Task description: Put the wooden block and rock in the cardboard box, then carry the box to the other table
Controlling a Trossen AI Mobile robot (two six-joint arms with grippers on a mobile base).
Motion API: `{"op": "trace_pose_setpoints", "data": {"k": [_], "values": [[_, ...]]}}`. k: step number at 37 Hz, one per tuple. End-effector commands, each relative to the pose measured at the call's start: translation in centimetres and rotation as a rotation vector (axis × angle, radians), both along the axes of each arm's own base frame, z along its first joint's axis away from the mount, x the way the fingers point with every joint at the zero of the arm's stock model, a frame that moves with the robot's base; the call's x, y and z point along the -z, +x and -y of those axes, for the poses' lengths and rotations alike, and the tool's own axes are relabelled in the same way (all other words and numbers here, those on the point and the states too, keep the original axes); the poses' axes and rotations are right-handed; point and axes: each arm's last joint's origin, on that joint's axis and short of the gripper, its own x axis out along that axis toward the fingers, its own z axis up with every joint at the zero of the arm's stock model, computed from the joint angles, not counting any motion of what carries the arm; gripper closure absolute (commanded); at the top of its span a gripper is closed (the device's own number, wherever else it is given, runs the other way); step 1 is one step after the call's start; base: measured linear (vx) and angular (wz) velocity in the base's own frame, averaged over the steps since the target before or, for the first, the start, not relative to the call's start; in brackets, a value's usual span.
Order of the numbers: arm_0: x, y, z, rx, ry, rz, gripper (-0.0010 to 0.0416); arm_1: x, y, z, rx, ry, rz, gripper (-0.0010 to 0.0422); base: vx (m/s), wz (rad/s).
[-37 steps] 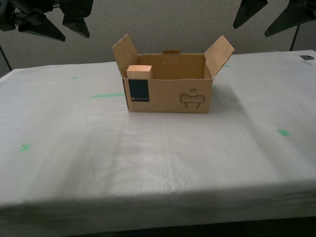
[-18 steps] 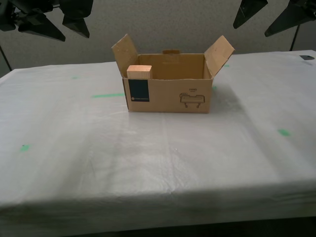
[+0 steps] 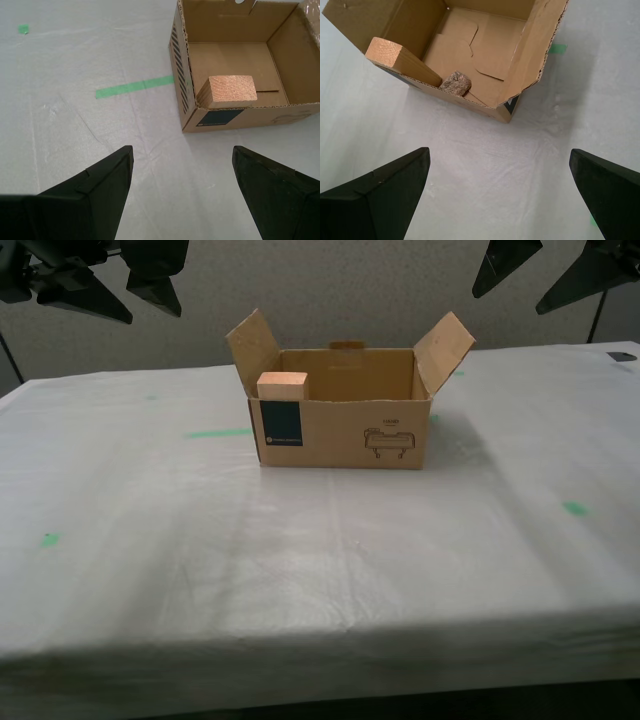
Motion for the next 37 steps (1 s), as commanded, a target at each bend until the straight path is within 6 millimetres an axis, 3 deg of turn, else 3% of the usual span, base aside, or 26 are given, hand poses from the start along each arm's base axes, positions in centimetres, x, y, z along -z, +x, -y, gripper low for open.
{"op": "trace_pose_setpoints", "data": {"k": [1, 37], "values": [[-0.05, 0.01, -0.01, 0.002, 0.001, 0.002, 0.0016, -0.02, 0.03, 0.0, -0.002, 0.003, 0.003, 0.0144, 0.0, 0.0], [-0.05, 0.01, -0.01, 0.002, 0.002, 0.002, 0.0016, -0.02, 0.03, 0.0, -0.002, 0.003, 0.004, 0.0144, 0.0, 0.0]]}}
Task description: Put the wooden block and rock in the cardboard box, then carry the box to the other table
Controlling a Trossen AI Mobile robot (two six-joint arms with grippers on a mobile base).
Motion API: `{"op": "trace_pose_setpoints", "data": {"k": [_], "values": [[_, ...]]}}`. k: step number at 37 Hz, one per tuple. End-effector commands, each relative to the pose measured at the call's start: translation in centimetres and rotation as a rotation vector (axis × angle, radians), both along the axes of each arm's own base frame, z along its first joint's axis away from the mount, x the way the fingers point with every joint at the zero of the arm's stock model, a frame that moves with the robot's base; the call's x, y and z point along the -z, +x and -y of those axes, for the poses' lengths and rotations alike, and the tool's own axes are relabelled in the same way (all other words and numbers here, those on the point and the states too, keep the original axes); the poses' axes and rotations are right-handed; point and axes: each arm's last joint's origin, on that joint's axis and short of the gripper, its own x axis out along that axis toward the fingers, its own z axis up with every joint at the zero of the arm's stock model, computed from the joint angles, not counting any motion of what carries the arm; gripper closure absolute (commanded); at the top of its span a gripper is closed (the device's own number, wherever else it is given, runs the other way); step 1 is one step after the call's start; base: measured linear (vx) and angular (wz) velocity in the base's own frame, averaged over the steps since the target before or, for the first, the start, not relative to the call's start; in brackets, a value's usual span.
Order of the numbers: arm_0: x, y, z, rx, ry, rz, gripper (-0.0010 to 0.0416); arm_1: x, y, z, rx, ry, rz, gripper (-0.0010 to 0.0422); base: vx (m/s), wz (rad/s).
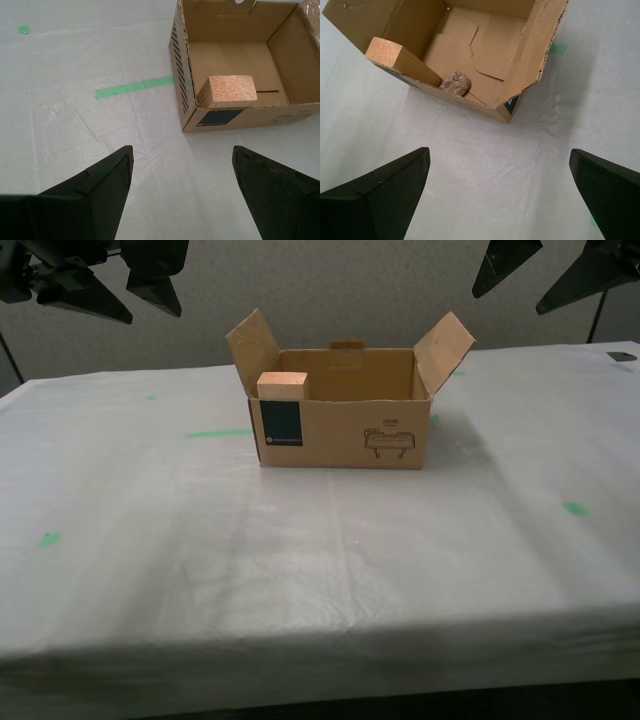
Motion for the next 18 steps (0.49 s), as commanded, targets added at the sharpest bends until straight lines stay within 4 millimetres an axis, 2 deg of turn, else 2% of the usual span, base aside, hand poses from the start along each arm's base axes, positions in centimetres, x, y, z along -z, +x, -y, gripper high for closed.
{"op": "trace_pose_setpoints", "data": {"k": [1, 18], "values": [[-0.05, 0.01, -0.01, 0.002, 0.002, 0.002, 0.0016, -0.02, 0.03, 0.0, -0.002, 0.003, 0.004, 0.0144, 0.0, 0.0], [-0.05, 0.01, -0.01, 0.002, 0.001, 0.002, 0.0016, -0.02, 0.03, -0.01, -0.003, 0.003, 0.004, 0.0144, 0.0, 0.0]]}}
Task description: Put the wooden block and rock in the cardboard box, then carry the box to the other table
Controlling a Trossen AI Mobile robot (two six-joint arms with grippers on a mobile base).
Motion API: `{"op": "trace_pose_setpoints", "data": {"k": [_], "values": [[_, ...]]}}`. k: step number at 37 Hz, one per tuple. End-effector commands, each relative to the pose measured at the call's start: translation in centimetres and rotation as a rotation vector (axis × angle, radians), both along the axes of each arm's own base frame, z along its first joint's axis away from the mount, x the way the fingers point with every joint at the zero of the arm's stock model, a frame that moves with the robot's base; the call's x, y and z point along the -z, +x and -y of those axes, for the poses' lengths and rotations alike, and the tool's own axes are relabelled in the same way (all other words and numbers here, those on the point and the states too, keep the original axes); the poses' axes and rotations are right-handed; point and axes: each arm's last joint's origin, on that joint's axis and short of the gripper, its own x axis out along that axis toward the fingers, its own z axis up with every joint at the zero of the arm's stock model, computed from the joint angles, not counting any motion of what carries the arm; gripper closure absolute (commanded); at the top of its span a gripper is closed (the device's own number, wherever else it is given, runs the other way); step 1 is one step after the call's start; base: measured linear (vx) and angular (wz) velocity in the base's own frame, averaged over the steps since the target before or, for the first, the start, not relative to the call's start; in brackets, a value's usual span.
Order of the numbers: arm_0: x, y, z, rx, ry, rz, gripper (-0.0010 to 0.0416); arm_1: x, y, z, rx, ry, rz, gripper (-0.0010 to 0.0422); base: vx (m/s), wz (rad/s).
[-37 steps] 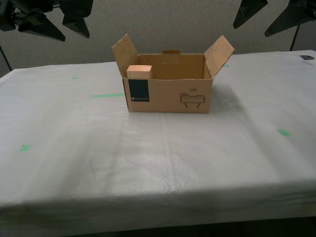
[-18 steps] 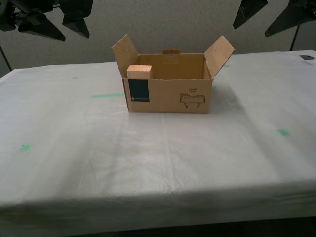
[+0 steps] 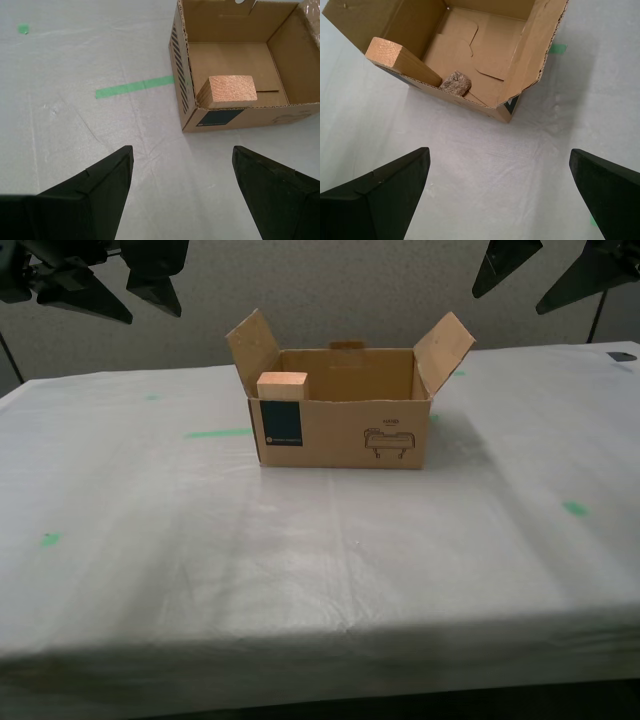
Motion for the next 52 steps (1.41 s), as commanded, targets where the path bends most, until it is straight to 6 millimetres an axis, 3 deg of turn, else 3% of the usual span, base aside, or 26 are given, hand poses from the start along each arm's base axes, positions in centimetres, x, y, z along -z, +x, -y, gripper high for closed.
{"op": "trace_pose_setpoints", "data": {"k": [1, 52], "values": [[-0.05, 0.01, -0.01, 0.002, 0.001, 0.001, 0.0016, -0.03, 0.03, 0.0, -0.002, 0.003, 0.004, 0.0144, 0.0, 0.0], [-0.05, 0.01, -0.01, 0.002, 0.001, 0.002, 0.0016, -0.03, 0.03, 0.0, -0.002, 0.003, 0.004, 0.0144, 0.0, 0.0]]}}
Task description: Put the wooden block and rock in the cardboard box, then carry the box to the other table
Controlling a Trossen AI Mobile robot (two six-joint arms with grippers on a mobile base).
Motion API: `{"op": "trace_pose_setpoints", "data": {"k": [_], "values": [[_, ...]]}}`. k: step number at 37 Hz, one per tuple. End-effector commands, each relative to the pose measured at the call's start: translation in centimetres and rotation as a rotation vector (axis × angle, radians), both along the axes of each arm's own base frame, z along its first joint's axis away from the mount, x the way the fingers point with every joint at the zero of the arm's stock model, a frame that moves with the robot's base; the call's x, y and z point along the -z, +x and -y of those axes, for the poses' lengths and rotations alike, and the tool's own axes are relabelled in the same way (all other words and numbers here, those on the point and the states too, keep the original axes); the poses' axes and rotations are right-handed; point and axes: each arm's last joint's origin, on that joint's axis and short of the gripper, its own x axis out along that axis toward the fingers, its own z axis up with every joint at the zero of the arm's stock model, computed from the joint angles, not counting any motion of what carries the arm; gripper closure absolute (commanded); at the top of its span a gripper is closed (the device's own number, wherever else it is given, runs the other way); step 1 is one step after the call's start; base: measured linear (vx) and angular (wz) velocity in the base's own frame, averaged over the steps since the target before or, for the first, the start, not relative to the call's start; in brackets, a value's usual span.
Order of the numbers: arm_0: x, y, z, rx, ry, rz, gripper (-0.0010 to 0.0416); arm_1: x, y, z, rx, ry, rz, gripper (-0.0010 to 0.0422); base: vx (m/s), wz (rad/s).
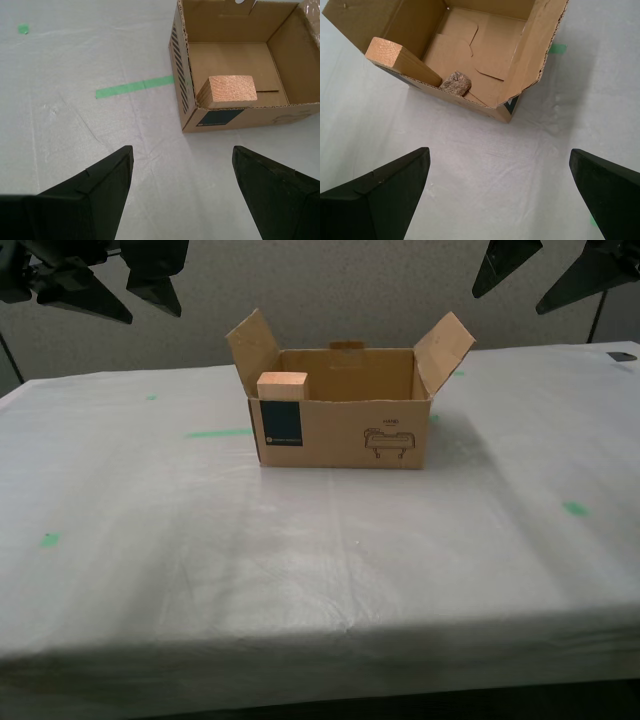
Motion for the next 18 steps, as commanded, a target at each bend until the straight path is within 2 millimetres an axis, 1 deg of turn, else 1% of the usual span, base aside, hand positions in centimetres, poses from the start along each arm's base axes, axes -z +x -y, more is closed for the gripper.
{"op": "trace_pose_setpoints", "data": {"k": [1, 18], "values": [[-0.05, 0.01, 0.0, 0.003, 0.002, 0.002, 0.0016, -0.02, 0.03, -0.01, -0.002, 0.003, 0.004, 0.0144, 0.0, 0.0], [-0.05, 0.01, 0.0, 0.003, 0.001, 0.001, 0.0016, -0.02, 0.03, 0.0, -0.002, 0.003, 0.004, 0.0144, 0.0, 0.0]]}}
